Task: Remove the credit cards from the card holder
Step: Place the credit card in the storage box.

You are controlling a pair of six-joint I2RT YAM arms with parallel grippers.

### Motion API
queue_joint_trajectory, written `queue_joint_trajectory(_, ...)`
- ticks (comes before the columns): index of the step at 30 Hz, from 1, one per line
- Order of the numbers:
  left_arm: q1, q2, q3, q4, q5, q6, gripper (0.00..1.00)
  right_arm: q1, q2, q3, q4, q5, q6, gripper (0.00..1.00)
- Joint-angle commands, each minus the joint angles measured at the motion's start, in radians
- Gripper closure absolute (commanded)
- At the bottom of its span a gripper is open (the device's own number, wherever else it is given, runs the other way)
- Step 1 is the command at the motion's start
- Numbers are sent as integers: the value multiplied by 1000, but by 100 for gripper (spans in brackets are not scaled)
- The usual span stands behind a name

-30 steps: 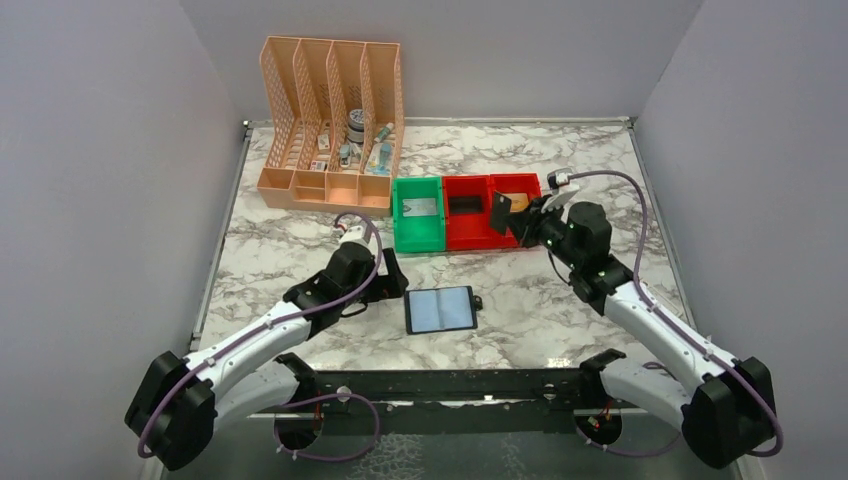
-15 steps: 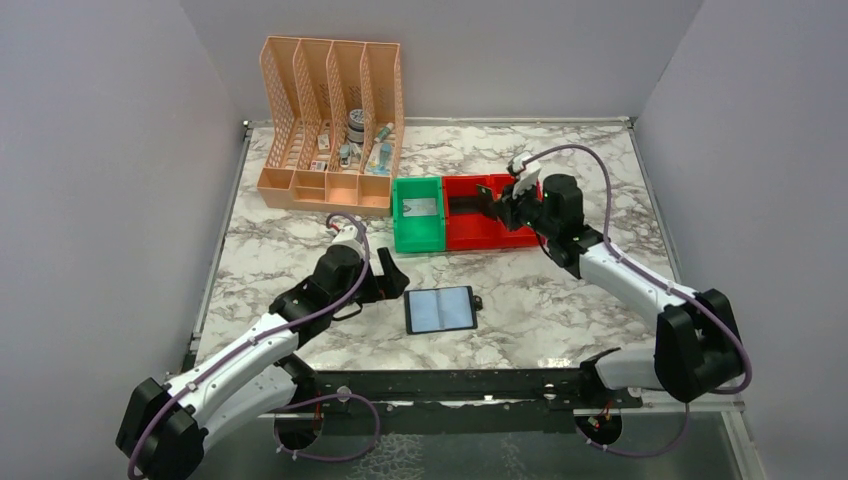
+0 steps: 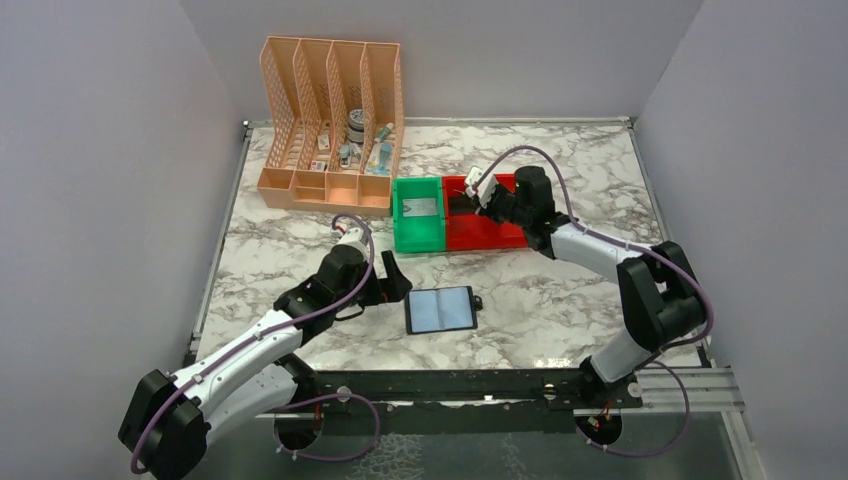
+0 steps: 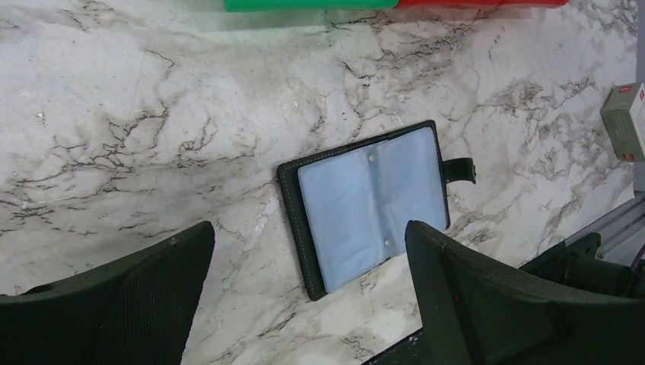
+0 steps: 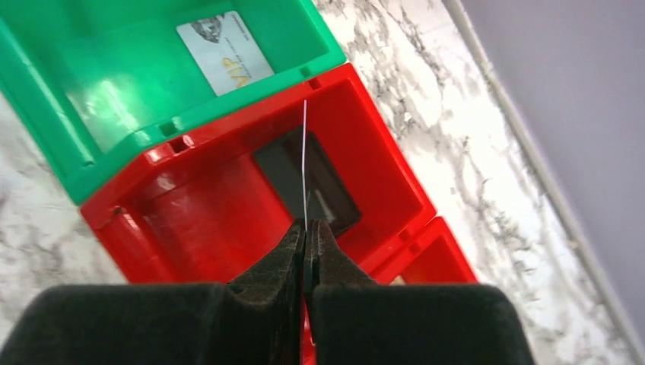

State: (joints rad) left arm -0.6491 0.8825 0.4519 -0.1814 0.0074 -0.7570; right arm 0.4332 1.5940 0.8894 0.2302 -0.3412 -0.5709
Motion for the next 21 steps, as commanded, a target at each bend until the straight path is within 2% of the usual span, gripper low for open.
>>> queue_joint_trajectory(1, 5, -7, 6, 9, 25, 5, 1, 7, 53, 59, -20, 42, -218, 99)
queue_joint_trajectory(6, 4, -15, 9, 1, 38, 6, 1, 12, 145, 181, -187, 82, -314, 99)
queue_joint_trajectory(21, 4, -22, 12, -15, 55, 19, 3, 29, 251, 250, -169, 134, -390, 99)
